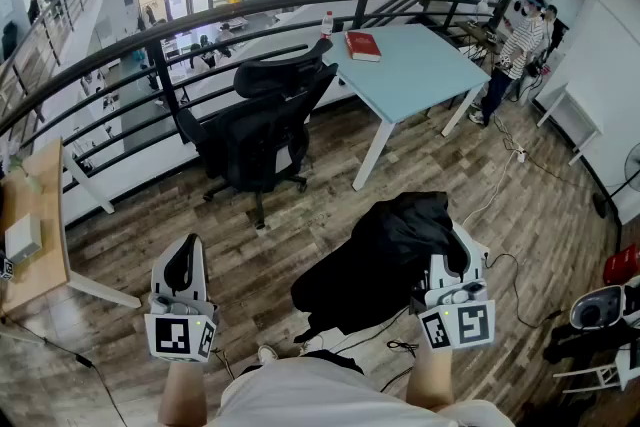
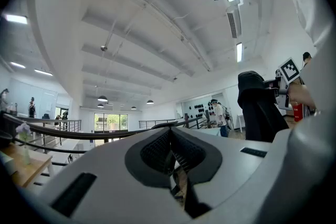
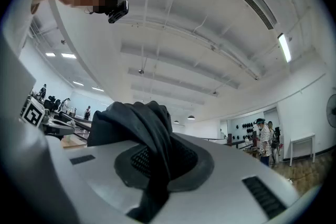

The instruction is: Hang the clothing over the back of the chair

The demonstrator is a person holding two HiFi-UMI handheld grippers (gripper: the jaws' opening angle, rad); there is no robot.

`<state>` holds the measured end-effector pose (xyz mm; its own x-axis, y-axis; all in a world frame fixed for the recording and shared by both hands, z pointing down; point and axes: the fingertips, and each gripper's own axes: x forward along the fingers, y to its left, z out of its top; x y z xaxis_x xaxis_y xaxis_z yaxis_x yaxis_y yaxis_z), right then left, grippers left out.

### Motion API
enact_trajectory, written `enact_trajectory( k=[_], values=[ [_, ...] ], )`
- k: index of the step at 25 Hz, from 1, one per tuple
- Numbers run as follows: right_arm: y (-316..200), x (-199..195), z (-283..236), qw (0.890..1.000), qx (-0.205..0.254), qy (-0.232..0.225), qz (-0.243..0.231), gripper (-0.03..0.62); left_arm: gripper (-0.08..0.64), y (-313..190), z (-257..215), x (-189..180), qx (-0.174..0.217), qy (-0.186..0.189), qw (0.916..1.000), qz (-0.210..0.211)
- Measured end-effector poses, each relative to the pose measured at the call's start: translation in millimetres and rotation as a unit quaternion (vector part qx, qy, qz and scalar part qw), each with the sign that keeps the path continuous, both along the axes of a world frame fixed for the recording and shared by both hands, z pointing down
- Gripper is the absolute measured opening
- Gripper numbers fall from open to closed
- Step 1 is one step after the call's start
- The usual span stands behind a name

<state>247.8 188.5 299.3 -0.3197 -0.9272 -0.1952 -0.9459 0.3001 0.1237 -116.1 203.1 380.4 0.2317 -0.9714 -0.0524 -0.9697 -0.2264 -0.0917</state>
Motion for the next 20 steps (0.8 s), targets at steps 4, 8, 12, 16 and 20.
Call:
enact_trajectory(
  k=[4, 8, 12, 16, 20],
  values=[
    [3, -9, -1, 1.000, 0.004, 0.005, -0.009, 0.034, 0.025, 8, 0, -2, 0.003, 0.000, 1.0000, -0.002],
    [2, -16, 2, 1.000, 0.004, 0.009, -0.021, 0.034, 0.025, 12, 3, -5, 0.000, 0.001, 0.9999, -0.011],
    [-6, -16, 8, 0.999, -0.002, 0.016, -0.032, 0.034, 0.025, 13, 10, -4, -0.008, 0.003, 0.9997, -0.025],
    [-13, -12, 18, 0.998, -0.009, 0.028, -0.049, 0.034, 0.025, 10, 14, 7, -0.009, 0.000, 0.9993, -0.036],
    [-21, -1, 30, 0.998, -0.014, 0.028, -0.061, 0.034, 0.025, 7, 20, 22, -0.012, -0.002, 0.9989, -0.044]
  ],
)
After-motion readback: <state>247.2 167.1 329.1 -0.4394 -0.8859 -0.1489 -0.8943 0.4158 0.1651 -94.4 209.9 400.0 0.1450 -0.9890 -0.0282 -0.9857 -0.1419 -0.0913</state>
